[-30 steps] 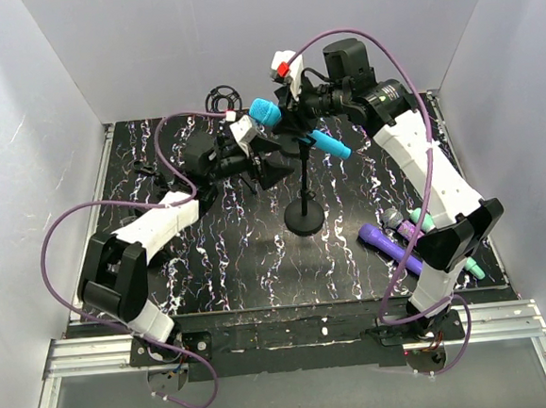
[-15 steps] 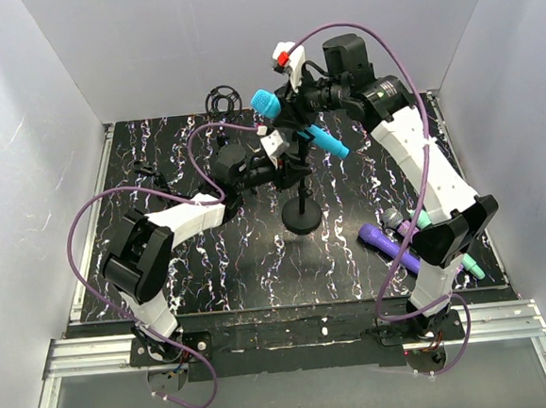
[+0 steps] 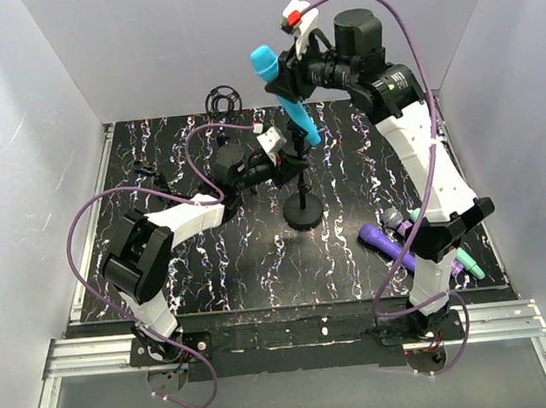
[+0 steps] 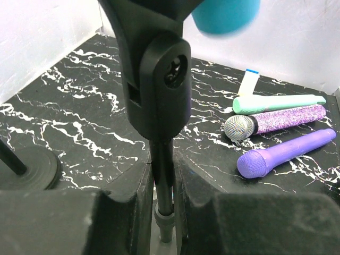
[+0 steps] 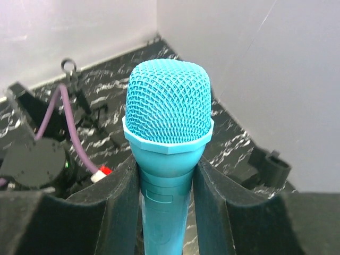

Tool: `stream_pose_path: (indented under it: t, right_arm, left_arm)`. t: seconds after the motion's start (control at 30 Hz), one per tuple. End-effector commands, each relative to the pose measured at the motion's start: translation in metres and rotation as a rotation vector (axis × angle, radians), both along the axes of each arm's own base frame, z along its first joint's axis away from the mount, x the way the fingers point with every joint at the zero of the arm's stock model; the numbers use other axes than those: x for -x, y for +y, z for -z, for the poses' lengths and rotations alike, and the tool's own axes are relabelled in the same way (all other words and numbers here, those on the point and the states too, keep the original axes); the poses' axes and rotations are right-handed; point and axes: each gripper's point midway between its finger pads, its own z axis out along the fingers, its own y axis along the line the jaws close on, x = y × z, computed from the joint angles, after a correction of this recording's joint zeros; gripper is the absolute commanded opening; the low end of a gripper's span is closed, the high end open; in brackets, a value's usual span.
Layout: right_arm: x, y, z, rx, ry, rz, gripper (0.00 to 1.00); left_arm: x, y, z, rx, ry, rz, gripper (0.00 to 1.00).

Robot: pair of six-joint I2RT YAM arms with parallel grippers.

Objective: Remove the microphone from the stand

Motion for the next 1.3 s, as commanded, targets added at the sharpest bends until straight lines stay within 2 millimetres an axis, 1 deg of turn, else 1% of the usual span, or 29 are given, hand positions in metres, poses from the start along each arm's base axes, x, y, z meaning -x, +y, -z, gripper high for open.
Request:
stream_pose_path:
  t: [0.0,0.13,0.2,0.27,0.3,0.33,0.37,0.43,0.47,0.5,0.53,0.57,0.6,0.67,0.7,0.73,0.77,0.83,0.87,0.9,0.93,1.0,1.03,1.07,1.13,1.17,1.27]
  right_arm:
    - [0.029,-0.032,-0.182,-0.350,-0.489,0.090,0.01]
    - [0.032,-0.045,-0.206,-0.385,-0.573,0.141,0.01]
    - [0.035,-0.050,-0.211,-0.374,-0.613,0.154,0.01]
    - [0.030,-0.060,-0.212,-0.356,-0.633,0.212,0.01]
    - [0.026,-0.066,-0.209,-0.344,-0.633,0.249,0.01]
    - [0.021,-0.071,-0.204,-0.330,-0.626,0.277,0.01]
    - [0.017,-0.077,-0.197,-0.309,-0.613,0.302,0.01]
    - [0.007,-0.092,-0.177,-0.257,-0.580,0.363,0.01]
    - [-0.001,-0.098,-0.160,-0.222,-0.547,0.382,0.01]
    - [-0.002,-0.110,-0.150,-0.200,-0.524,0.401,0.01]
    - [-0.009,-0.121,-0.132,-0.170,-0.487,0.424,0.01]
    - [-0.016,-0.128,-0.104,-0.126,-0.430,0.436,0.01]
    - [-0.020,-0.147,-0.088,-0.093,-0.402,0.465,0.01]
    - [-0.025,-0.171,-0.043,-0.017,-0.318,0.514,0.01]
    - [-0.023,-0.185,-0.025,0.018,-0.290,0.530,0.01]
    - [-0.022,-0.193,-0.001,0.061,-0.251,0.538,0.01]
    - [-0.018,-0.202,0.016,0.095,-0.223,0.549,0.01]
    - [-0.004,-0.209,0.058,0.178,-0.163,0.524,0.01]
    - [0.009,-0.210,0.074,0.211,-0.148,0.499,0.01]
    - [0.022,-0.208,0.093,0.229,-0.113,0.461,0.01]
    - [0.036,-0.205,0.111,0.244,-0.076,0.419,0.01]
    - [0.069,-0.195,0.150,0.252,0.018,0.309,0.01]
    - [0.085,-0.188,0.162,0.242,0.057,0.255,0.01]
    - [0.101,-0.182,0.179,0.237,0.114,0.201,0.01]
    - [0.130,-0.168,0.204,0.225,0.214,0.085,0.01]
    - [0.144,-0.162,0.221,0.227,0.279,0.038,0.01]
    - [0.170,-0.145,0.250,0.225,0.388,-0.077,0.01]
  left_arm:
    - [0.019,-0.002,0.028,-0.072,0.056,0.049,0.00]
    - [0.020,-0.002,0.028,-0.078,0.058,0.048,0.00]
    - [0.019,-0.001,0.029,-0.082,0.063,0.040,0.00]
    - [0.012,0.002,0.023,-0.070,0.070,-0.009,0.00]
    - [0.007,0.004,0.015,-0.059,0.066,-0.043,0.16]
    - [0.005,0.004,0.007,-0.052,0.059,-0.048,0.34]
    - [0.004,0.004,-0.002,-0.046,0.049,-0.051,0.47]
    - [0.003,0.003,-0.025,-0.023,0.020,-0.059,0.65]
    - [0.003,0.004,-0.038,-0.015,0.000,-0.057,0.77]
    - [0.004,0.004,-0.046,-0.015,-0.013,-0.055,0.94]
    - [0.005,0.006,-0.052,-0.021,-0.022,-0.056,0.98]
    - [0.005,0.009,-0.058,-0.037,-0.044,-0.067,0.98]
    - [0.005,0.013,-0.060,-0.058,-0.056,-0.079,0.98]
    - [0.003,0.025,-0.064,-0.093,-0.069,-0.130,0.98]
    - [0.003,0.032,-0.065,-0.115,-0.074,-0.153,0.98]
    - [0.003,0.038,-0.061,-0.146,-0.067,-0.173,0.98]
    - [0.005,0.045,-0.060,-0.179,-0.055,-0.193,0.98]
    - [0.003,0.058,-0.058,-0.234,-0.005,-0.253,0.98]
    - [0.004,0.065,-0.056,-0.264,0.030,-0.280,0.98]
    - [0.005,0.073,-0.049,-0.304,0.077,-0.312,0.98]
    - [0.008,0.080,-0.046,-0.336,0.114,-0.335,0.98]
    - [0.012,0.096,-0.039,-0.408,0.160,-0.381,0.98]
    - [0.014,0.102,-0.038,-0.428,0.172,-0.396,0.98]
    - [0.020,0.108,-0.035,-0.462,0.186,-0.399,0.98]
    - [0.027,0.114,-0.034,-0.486,0.185,-0.392,0.98]
    - [0.029,0.117,-0.035,-0.483,0.183,-0.394,0.98]
    - [0.033,0.119,-0.040,-0.449,0.177,-0.406,0.98]
